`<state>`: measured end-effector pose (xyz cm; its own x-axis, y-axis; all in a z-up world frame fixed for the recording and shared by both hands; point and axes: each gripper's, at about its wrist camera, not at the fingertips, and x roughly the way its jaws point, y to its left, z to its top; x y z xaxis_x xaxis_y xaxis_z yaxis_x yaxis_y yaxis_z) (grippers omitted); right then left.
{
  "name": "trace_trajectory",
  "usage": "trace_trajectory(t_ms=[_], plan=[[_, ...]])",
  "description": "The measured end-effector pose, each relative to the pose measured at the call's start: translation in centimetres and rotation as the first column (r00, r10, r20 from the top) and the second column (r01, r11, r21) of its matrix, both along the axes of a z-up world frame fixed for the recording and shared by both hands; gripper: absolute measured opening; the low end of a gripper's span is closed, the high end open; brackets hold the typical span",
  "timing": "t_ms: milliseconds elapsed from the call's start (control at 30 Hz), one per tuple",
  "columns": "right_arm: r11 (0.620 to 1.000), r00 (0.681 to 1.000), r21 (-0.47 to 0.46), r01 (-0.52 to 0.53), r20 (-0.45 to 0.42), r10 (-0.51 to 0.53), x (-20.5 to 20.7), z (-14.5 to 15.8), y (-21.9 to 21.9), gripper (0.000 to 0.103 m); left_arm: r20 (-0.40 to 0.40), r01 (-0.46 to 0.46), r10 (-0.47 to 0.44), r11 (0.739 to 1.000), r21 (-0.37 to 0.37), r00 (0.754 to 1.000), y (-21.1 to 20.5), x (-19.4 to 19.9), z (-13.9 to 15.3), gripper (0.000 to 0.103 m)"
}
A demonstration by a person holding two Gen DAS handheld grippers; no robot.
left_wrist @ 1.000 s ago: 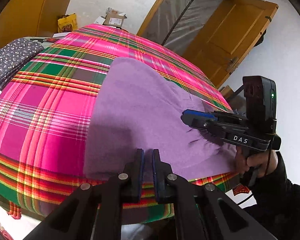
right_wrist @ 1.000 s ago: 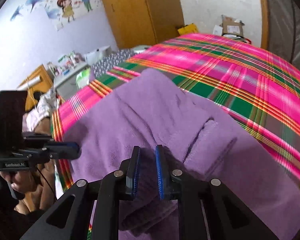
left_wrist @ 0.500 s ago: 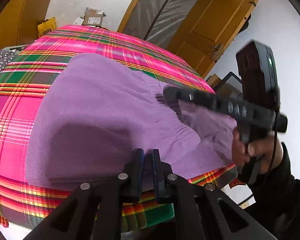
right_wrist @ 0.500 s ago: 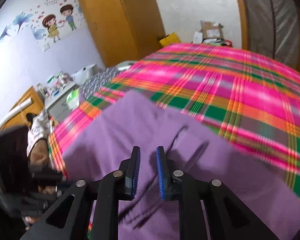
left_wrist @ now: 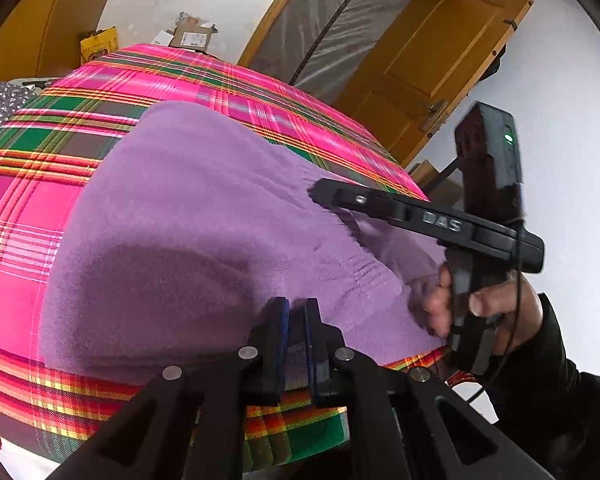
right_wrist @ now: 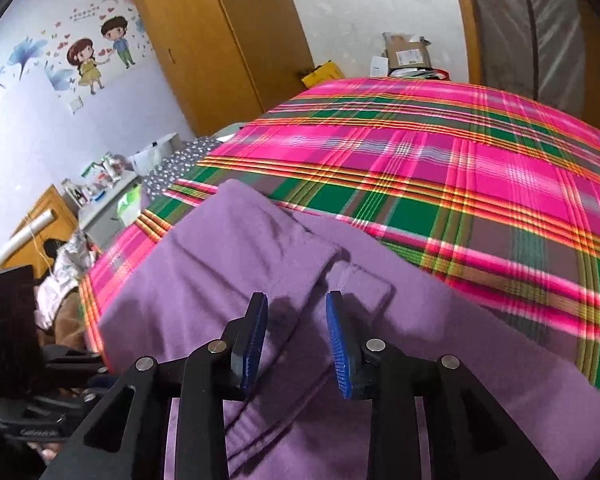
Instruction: Fold clothes
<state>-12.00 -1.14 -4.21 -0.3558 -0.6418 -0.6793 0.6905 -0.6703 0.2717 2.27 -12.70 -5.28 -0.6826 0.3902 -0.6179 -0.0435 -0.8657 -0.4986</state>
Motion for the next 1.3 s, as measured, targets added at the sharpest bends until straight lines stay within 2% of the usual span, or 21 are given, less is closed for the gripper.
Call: trace_trajectory(t_ms=[300,533,700,933,1300], plan=[[0.997,0.998,-0.041,0.06,0.013,-0.059,2.6,1.3,3.4,0.031,-0.005,-0.01,0.01,1.0,0.009,1.0,-0.3,0.5,0.0,0.007],[0.997,0.997,-0.039,0.073,-0.028,-0.074,3.6,2.3,4.6,0.031,-0.013,-0.03,0.03,1.0,-0.006,0.999,0.2,1.1,0.9,0.007],[0.995,0.996,-0.046,0.087,-0.032,-0.088,4.1,2.3,5.8,0.031,-0.052,-0.023,0.022,0.999,-0.032,0.998,0.9,1.1,2.0,0.007],[0.988,0.99,-0.075,0.138,-0.016,-0.14,4.5,2.1,8.8,0.031,-0.015,0.04,-0.041,0.997,-0.072,0.999,3.2,-0.2,0.9,0.007],[0.981,0.987,-0.11,0.158,0.006,-0.158,4.6,1.4,10.5,0.031,-0.007,0.044,-0.045,0.991,-0.129,0.999,4.0,-0.2,0.7,0.007]])
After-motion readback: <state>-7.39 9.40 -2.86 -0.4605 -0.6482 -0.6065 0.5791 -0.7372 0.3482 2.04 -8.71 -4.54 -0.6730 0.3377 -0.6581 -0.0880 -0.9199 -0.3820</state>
